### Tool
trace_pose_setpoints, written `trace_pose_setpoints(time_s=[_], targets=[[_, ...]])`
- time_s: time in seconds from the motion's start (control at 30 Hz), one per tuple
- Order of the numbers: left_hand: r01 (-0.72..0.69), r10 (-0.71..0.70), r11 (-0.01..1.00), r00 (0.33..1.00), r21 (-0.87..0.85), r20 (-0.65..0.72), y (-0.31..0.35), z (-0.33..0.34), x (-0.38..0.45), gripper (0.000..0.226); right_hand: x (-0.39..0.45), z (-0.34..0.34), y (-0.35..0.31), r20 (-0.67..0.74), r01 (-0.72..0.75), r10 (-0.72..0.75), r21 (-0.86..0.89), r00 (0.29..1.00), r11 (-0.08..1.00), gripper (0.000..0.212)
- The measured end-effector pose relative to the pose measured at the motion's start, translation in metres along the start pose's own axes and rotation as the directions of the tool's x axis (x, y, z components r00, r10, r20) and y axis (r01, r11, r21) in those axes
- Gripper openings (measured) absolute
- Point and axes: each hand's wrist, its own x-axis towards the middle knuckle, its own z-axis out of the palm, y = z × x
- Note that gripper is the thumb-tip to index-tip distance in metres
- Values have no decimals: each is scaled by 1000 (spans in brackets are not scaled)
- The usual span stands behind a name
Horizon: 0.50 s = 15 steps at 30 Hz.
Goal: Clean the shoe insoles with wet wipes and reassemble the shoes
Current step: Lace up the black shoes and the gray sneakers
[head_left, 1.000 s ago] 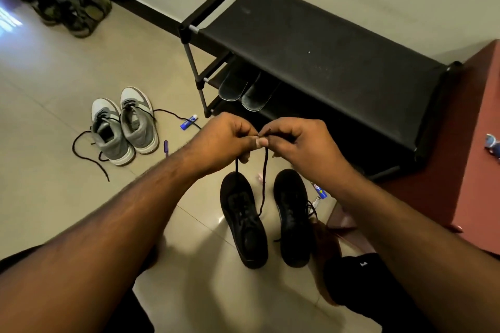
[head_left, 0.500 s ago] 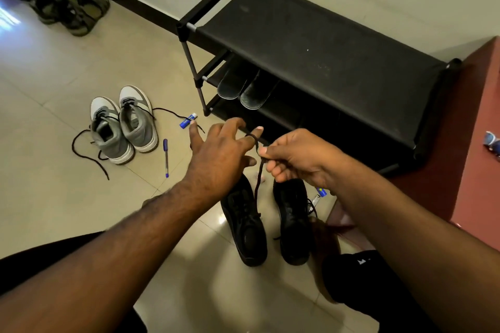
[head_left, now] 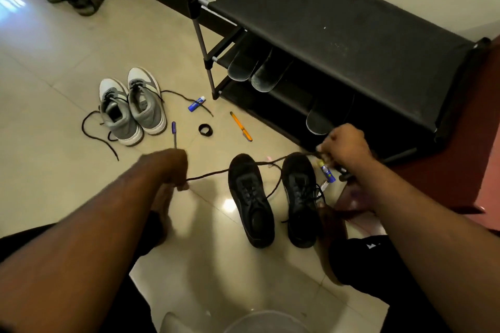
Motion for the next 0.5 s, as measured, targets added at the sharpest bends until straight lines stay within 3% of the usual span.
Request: trace_pose_setpoints(time_s=[0.07,0.13,0.2,0.27,0.33,0.37,0.5], targets=[[181,-152,950,980,-253,130,-38,62,60,47,17,13,27,-138,-35,10,-178,990,983,10],[180,-172,904,983,-389,55,-69,130,140,76,26,32,49,-155,-30,-14,-275,988,961,9],[252,-278,844,961,-474,16,-46,140,121,79,31,54,67,-103,51,-100,-399,990,915,16],[143,-163,864,987,-483,0,-7,127,92,72,40,83,80,-14,146,-171,-454,985,879,29],[75,-35,742,997,-666,73,28,130,99,74,50,114,88,93,257,-240,-386,966,886,40],[33,-7,665,999,-746,38,39,136,110,73,52,128,88,147,298,-265,-307,953,904,44],[45,-31,411,999,-910,36,71,142,142,64,64,177,76,281,258,-236,-43,930,965,56]])
